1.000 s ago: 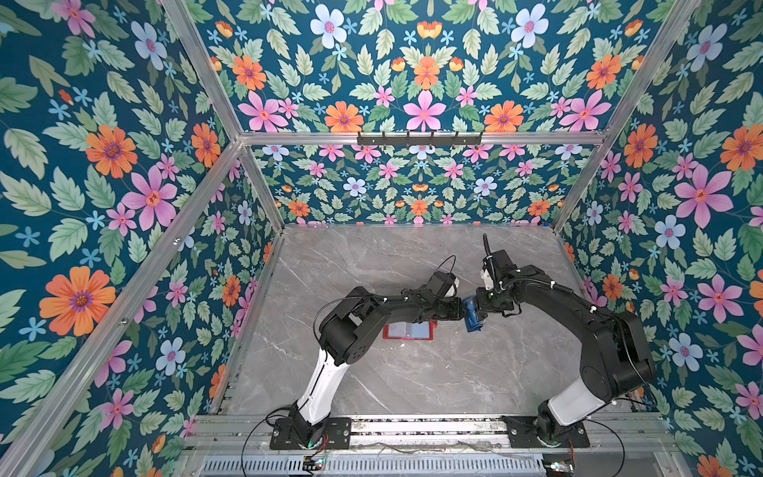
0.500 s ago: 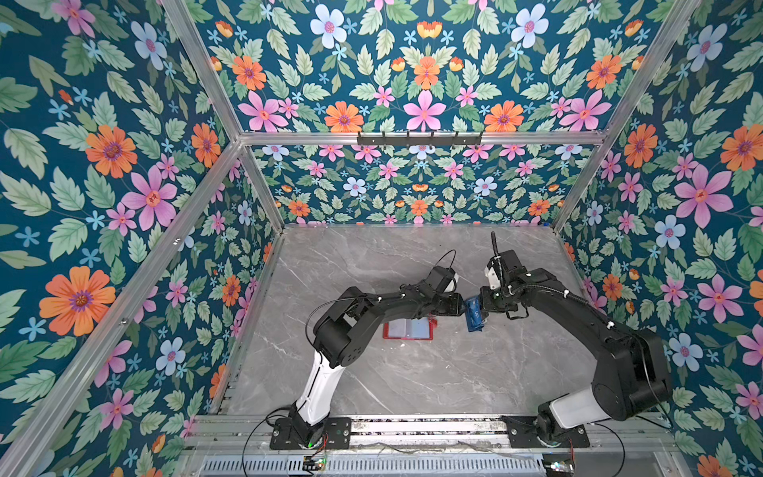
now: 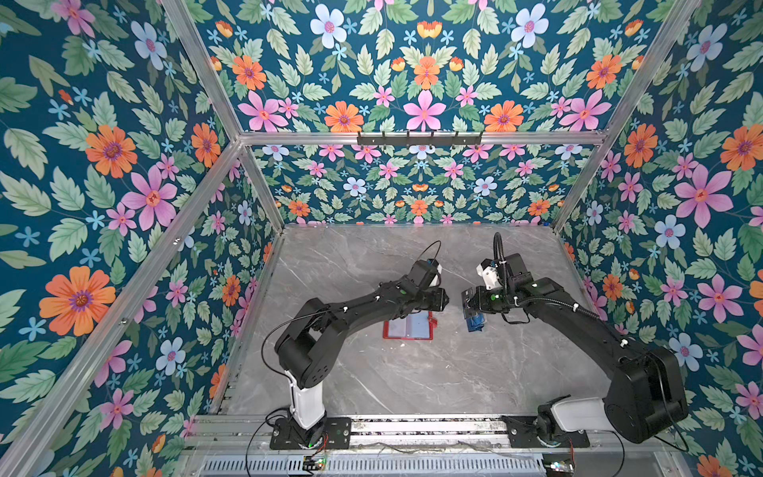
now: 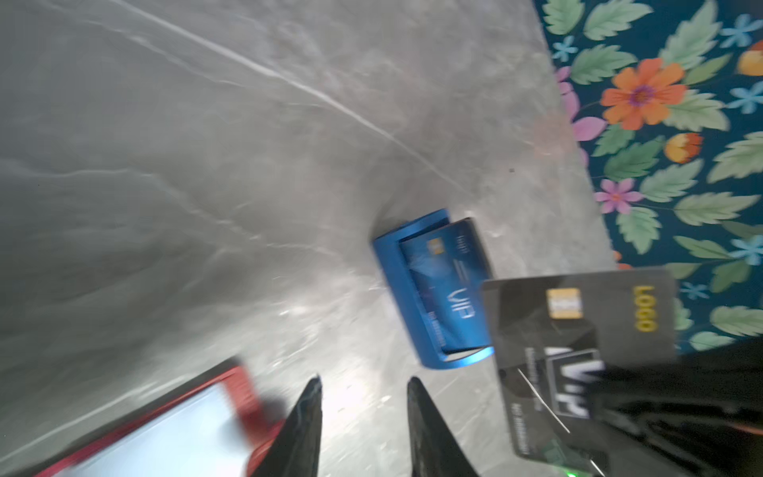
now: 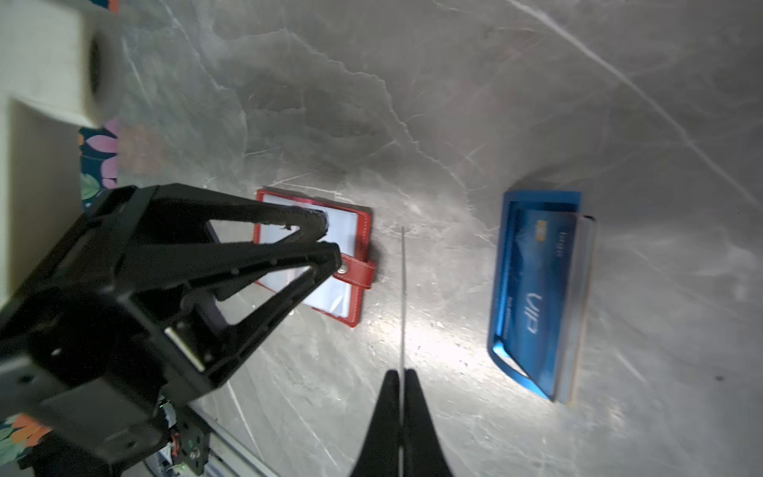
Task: Insert credit cards into a card holder
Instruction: Pick up the credit card from the storage box, then insert the credit card into the card slot.
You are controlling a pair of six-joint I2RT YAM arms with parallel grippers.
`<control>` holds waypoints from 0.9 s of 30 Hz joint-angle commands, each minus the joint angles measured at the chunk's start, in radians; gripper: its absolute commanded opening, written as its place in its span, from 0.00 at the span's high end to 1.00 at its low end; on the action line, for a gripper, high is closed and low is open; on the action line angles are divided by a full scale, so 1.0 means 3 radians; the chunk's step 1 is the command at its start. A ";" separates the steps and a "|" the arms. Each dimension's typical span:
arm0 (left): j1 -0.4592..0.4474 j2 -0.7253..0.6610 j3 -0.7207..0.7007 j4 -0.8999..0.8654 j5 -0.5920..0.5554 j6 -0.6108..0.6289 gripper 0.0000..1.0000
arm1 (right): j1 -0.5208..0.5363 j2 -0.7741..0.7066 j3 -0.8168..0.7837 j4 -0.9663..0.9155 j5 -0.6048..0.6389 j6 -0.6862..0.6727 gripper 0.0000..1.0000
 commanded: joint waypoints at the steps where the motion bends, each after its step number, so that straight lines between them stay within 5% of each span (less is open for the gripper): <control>1: 0.0134 -0.0250 -0.0240 -0.0156 -0.0225 0.0129 0.64 | 0.0101 0.0060 -0.0026 0.0348 -0.0208 0.0195 1.00; 13: 0.0878 -0.1080 -0.1349 -0.0078 -0.0087 0.0196 0.64 | 0.0371 0.0476 -0.0067 0.0889 -0.0505 0.0533 1.00; 27: 0.1103 -0.0820 -0.1822 0.0638 0.0346 0.0007 0.65 | 0.0647 0.1106 -0.0024 0.1440 -0.0651 0.0893 1.00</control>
